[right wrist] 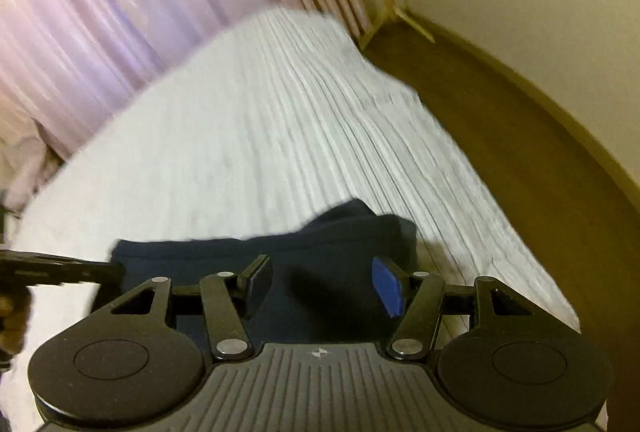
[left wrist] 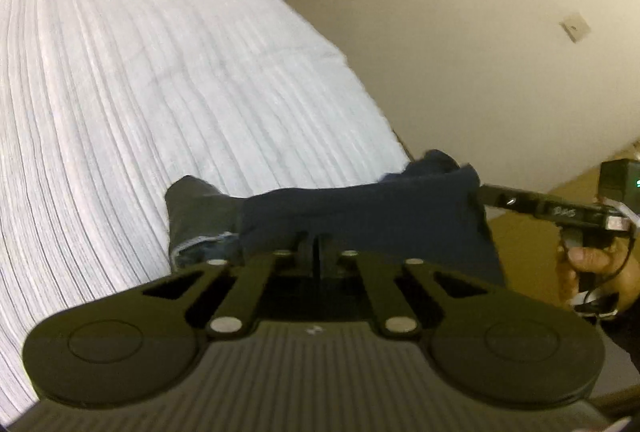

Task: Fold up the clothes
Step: 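Open both tools and release the navy bundle on the stack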

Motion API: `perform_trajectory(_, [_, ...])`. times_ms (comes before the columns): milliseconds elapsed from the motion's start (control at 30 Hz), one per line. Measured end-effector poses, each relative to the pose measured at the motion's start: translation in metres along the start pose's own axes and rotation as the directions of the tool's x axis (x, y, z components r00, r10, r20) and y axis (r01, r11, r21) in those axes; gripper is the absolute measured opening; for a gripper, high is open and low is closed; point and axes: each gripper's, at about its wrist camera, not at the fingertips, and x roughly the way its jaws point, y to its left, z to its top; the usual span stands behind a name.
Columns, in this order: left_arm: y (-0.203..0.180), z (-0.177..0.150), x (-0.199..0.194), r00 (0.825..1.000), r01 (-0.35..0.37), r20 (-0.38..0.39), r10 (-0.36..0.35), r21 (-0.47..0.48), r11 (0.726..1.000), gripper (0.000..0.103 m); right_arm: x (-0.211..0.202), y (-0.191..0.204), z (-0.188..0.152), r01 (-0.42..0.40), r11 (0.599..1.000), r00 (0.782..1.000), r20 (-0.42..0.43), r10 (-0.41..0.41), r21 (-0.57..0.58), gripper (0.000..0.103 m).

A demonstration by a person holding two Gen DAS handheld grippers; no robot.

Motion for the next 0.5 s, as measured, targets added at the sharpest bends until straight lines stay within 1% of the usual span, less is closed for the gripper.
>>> perform_trajectory(67, [0.007,0.0,0.006,1.0,0.006,0.007,-0.006,-0.025,1.0,0.003,0.027,-0.007,-0.003,0.02,1.0,0.999,-0.049,-0.021,-0.007,0.059])
perform_trajectory(167, [0.001,0.0,0.013,1.0,-0.03,0.005,0.03,-0.002,1.0,0.003,0.038,-0.006,-0.009,0.041,0.997,0.998,-0.044,-0.044,-0.061,0.059])
perform_trajectory(267, [-0.003,-0.002,0.012,0.999,-0.045,-0.002,0.045,0.018,0.999,0.003,0.026,-0.011,-0.006,0.016,1.0,0.999,-0.038,-0.017,-0.016,0.059])
perform_trajectory(367, [-0.002,-0.006,0.008,0.999,-0.04,-0.007,0.04,0.025,0.999,0.003,-0.002,-0.011,-0.009,-0.012,1.0,1.0,-0.002,0.012,0.022,0.059])
perform_trajectory(433, [-0.005,-0.005,0.0,0.999,-0.035,-0.005,0.035,0.026,0.999,0.003,-0.022,-0.002,-0.019,-0.04,0.999,0.999,0.016,0.039,0.025,0.059])
perform_trajectory(500, [-0.014,-0.005,-0.011,1.0,-0.028,-0.003,0.028,0.05,0.998,0.003,-0.038,0.006,-0.035,-0.059,0.998,0.998,0.017,0.059,0.023,0.059])
